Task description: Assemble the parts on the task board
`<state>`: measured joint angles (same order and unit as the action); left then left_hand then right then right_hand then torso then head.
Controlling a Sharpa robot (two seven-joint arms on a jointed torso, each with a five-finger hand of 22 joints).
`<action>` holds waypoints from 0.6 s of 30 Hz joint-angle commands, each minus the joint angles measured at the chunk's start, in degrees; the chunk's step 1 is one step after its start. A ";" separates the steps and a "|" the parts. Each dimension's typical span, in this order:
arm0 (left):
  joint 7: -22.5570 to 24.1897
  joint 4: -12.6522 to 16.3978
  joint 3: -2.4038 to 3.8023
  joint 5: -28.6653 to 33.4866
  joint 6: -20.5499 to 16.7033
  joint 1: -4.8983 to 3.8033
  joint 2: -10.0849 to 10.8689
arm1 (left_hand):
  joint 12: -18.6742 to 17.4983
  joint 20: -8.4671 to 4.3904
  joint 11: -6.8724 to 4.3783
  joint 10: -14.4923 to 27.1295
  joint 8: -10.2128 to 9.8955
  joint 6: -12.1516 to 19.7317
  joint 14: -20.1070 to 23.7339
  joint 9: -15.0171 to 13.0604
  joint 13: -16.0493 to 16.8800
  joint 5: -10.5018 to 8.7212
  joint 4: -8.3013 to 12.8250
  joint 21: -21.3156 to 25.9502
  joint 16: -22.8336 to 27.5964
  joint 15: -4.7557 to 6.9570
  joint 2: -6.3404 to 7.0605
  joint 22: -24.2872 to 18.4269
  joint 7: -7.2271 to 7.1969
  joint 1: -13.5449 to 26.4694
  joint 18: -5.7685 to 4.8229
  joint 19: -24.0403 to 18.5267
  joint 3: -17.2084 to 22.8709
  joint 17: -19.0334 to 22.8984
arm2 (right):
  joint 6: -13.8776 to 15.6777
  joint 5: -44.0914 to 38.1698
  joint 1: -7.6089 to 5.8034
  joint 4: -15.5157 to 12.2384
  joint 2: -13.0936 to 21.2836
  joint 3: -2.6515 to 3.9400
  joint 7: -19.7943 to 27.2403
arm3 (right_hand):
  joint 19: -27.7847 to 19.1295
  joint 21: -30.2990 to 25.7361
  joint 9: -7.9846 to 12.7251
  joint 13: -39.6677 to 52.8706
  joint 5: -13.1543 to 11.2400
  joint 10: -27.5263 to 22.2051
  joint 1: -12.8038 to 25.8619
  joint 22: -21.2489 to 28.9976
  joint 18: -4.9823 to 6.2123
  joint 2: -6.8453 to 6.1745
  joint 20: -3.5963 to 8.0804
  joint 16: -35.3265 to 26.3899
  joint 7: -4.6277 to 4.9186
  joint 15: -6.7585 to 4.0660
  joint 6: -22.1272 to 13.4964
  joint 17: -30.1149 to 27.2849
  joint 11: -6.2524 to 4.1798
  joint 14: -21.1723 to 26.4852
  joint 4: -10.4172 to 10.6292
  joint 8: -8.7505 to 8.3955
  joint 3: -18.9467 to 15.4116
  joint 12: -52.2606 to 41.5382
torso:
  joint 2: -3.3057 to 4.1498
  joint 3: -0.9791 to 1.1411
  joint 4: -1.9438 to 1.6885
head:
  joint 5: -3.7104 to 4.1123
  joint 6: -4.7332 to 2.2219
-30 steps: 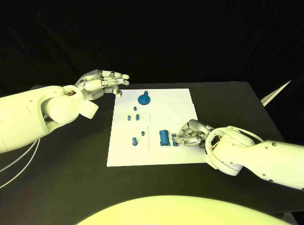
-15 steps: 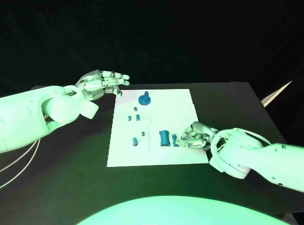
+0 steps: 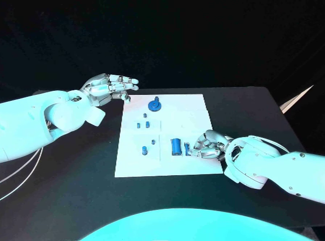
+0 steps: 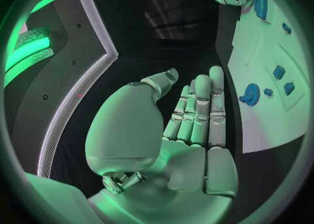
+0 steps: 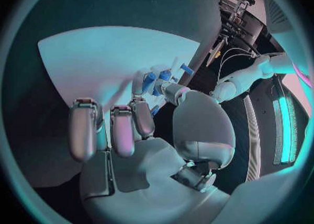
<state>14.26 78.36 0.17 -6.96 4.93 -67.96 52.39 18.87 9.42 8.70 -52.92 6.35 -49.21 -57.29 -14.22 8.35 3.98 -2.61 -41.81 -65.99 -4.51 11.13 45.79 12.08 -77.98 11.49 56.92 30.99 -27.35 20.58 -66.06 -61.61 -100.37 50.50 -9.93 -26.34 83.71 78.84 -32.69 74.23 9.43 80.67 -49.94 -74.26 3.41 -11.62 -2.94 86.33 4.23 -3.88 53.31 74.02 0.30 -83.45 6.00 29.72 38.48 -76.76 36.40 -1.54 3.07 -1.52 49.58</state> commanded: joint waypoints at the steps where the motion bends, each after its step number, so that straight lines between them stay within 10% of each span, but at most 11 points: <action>1: 0.08 0.08 0.03 -0.01 0.12 0.02 -0.08 | 0.83 0.14 0.10 1.36 0.95 0.55 0.41 0.63 -0.65 -0.07 -0.45 0.62 0.43 0.12 -0.55 -0.59 0.39 0.05 -0.95 0.13 -1.14 0.49 | -0.24 -0.19 0.05 0.23 -0.32 0.01 -0.13 | 3.48 0.08 -0.13 5.25 -0.60 1.35 -0.84 -12.65 -1.31 -0.97 0.72 0.50 -0.06 0.01 0.49 8.42 -0.41 -5.06 -0.47 0.90 -1.88 0.34 | 0.00 -0.01 0.01 | -0.09 0.06; 18: 0.07 0.10 0.03 -0.01 0.08 0.02 -0.15 | 0.83 0.14 0.10 1.36 0.95 0.55 0.41 0.63 -0.65 -0.07 -0.45 0.62 0.43 0.12 -0.55 -0.59 0.39 0.05 -0.95 0.13 -1.14 0.49 | 0.36 -1.55 0.04 2.40 -1.94 0.03 -0.96 | 3.54 0.25 -0.11 5.33 -0.58 1.41 -1.39 -12.73 -1.34 -0.32 0.75 0.53 -0.10 -0.03 0.60 8.51 -0.45 -5.08 -0.57 0.92 -2.14 0.27 | 0.06 0.01 -0.05 | -0.21 0.28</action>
<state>14.26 78.37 0.16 -6.96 4.92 -67.95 52.33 19.12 9.42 8.71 -52.91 6.35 -49.21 -57.30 -14.20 8.34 3.98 -2.62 -41.81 -65.99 -4.51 11.13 45.79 12.08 -77.98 11.49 56.92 30.99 -27.35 21.23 -67.48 -61.61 -98.04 48.67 -9.91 -27.29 83.71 78.85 -32.69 74.23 9.42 80.67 -49.94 -74.26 3.41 -11.62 -2.94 86.33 4.15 -3.88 53.40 74.02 0.30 -83.45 5.76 29.72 38.25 -76.76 36.45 -1.55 2.97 -1.64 49.80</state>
